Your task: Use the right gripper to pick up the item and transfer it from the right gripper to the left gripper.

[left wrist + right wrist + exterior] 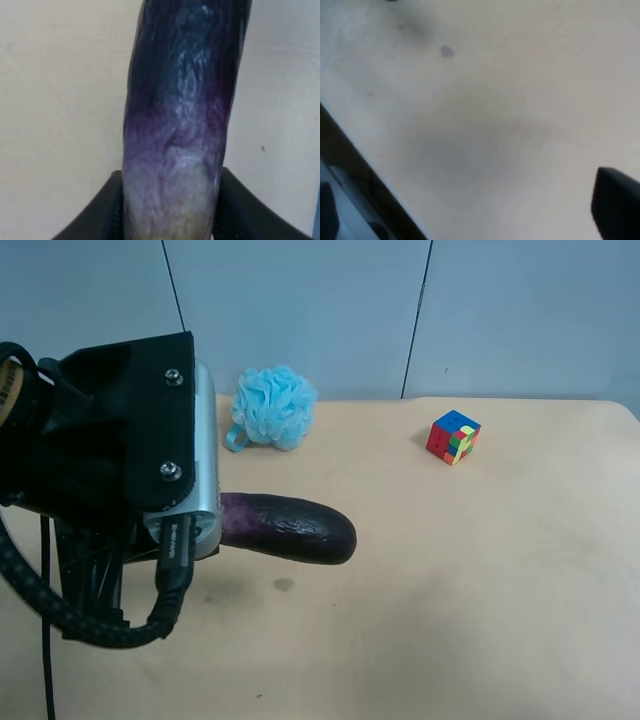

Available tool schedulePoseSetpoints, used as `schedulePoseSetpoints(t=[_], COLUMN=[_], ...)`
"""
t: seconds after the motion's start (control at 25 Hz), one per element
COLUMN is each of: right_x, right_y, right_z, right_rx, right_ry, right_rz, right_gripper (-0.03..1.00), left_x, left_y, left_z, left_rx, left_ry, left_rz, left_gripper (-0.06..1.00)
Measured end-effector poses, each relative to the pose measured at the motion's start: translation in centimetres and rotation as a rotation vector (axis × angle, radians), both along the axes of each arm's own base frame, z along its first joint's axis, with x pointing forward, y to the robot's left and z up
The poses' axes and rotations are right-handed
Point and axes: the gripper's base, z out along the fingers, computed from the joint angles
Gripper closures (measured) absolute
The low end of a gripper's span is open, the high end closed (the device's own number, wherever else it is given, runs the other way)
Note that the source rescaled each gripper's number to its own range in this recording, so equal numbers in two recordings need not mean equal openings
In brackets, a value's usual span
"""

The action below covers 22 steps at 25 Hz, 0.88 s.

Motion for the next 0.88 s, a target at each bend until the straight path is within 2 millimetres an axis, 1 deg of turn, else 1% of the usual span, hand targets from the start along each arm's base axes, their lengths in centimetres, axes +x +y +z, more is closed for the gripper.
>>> schedulePoseSetpoints(t=[0.16, 0.36, 0.56, 0.72, 0.88], right_x=[-0.2, -1.6, -2.7, -3.0, -3.0], right_y=[-0.6, -1.8, -2.0, -1.9, -1.8], right_z=[0.0, 0.1, 0.0, 0.0, 0.0], right_rx=[0.024, 0.09, 0.112, 0.106, 0.104], right_ry=[-0.021, -0.102, -0.168, -0.184, -0.185], right_rz=[-0.138, -0.396, -0.65, -0.777, -0.809], right_gripper=[-0.03, -0.03, -0.03, -0.03, -0.03], left_x=[0.0, 0.1, 0.1, 0.1, 0.2], left_y=[0.0, -0.1, -0.1, -0.1, -0.3], left_z=[0.0, 0.1, 0.1, 0.1, 0.3], left_rx=[-0.005, -0.01, -0.01, -0.016, -0.04], left_ry=[-0.004, -0.008, -0.008, -0.011, -0.027], left_rz=[0.0, 0.0, 0.0, 0.001, 0.003], left_gripper=[0.94, 0.94, 0.94, 0.94, 0.94])
